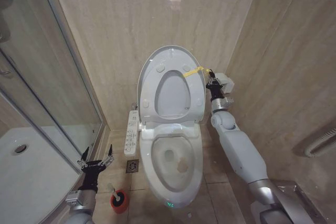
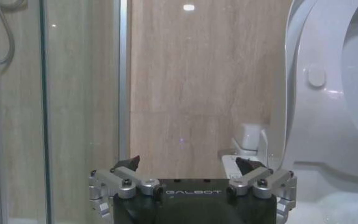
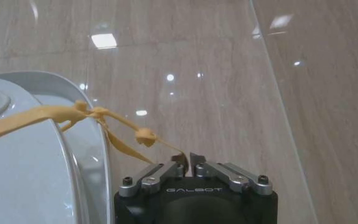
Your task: Open the toilet lid, clean the toilet bowl with a toilet brush, close the toilet lid, and flush.
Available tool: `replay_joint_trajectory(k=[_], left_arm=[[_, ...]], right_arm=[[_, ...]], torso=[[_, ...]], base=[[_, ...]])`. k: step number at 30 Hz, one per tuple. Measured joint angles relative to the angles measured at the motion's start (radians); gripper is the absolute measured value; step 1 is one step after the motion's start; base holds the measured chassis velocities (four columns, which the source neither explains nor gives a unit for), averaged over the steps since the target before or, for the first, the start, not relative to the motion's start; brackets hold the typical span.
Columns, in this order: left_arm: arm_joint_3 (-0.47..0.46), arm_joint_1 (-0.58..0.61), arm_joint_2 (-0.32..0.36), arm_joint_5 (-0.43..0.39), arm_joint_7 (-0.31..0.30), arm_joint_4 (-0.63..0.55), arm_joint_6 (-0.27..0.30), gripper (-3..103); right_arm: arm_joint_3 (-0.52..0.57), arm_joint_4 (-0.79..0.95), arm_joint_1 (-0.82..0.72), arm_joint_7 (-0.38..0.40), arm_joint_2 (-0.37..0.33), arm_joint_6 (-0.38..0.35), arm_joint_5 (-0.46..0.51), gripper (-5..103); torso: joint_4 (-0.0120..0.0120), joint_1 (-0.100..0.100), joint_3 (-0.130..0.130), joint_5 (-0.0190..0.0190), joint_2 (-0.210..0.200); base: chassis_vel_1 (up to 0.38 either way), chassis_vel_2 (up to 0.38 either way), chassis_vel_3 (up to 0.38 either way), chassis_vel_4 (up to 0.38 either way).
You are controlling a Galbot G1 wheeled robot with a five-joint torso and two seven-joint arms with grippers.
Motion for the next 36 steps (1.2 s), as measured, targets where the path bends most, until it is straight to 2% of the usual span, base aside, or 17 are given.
replay_joint_trajectory(k=[3,4,9,10,16,17,24,25,32,36], left_arm=[[0.0,0.003,-0.001,0.002,0.0,-0.005,0.0,100],[0.001,0.005,-0.002,0.004,0.0,-0.008,0.0,100],[0.005,0.008,-0.003,0.007,0.0,-0.016,0.0,100],[0.006,0.009,-0.004,0.008,0.0,-0.018,0.0,100],[0.011,0.014,-0.006,0.01,0.0,-0.026,0.0,100],[0.012,0.014,-0.006,0.01,0.0,-0.028,0.0,100],[0.015,0.02,-0.006,0.01,-0.001,-0.04,0.0,100],[0.016,0.021,-0.007,0.01,-0.001,-0.042,0.0,100],[0.016,0.033,-0.009,0.008,-0.001,-0.076,0.001,100],[0.016,0.045,-0.006,0.008,-0.001,-0.093,0.0,100]], right_arm=[[-0.005,0.023,-0.011,0.007,-0.013,-0.009,0.004,0],[-0.011,0.047,-0.023,0.014,-0.026,-0.015,0.007,18],[-0.028,0.142,-0.073,0.037,-0.076,-0.033,0.019,18],[-0.028,0.165,-0.088,0.041,-0.092,-0.035,0.023,45],[-0.014,0.258,-0.171,0.047,-0.146,-0.033,0.026,45],[-0.006,0.277,-0.194,0.047,-0.158,-0.03,0.027,72],[0.042,0.367,-0.329,0.048,-0.205,0.001,0.026,72],[0.053,0.388,-0.354,0.053,-0.209,0.002,0.027,97],[0.15,0.611,-0.544,0.1,-0.217,0.004,0.038,97],[0.234,0.788,-0.716,0.107,-0.211,0.003,0.039,100]], torso=[[0.0,0.0,0.0,0.0,0.0],[0.0001,0.0,0.0,0.0,0.0],[0.0,0.0,0.0,-0.0003,0.0],[-0.0003,0.0,0.0,-0.0002,0.0],[0.0007,0.0,0.0,-0.0002,0.0],[0.0002,0.0,0.0,-0.0002,0.0],[0.0,0.0,0.0,0.0,0.0],[0.0001,0.0,0.0,0.0,0.0],[0.0004,0.0,0.0,-0.0003,0.0],[-0.0001,0.0,0.0,-0.0002,0.0]], base=[[0.0,0.0,0.0,0.0],[0.0,0.0,0.0,0.0],[0.0,0.0,0.0,0.0],[0.0,0.0,0.0,0.0],[0.0,0.0,0.0,0.0],[0.0,0.0,0.0,0.0],[0.0,0.0,0.0,0.0],[0.0,0.0,0.0,0.0],[0.0,0.0,0.0,0.0],[0.0,0.0,0.0,0.0]])
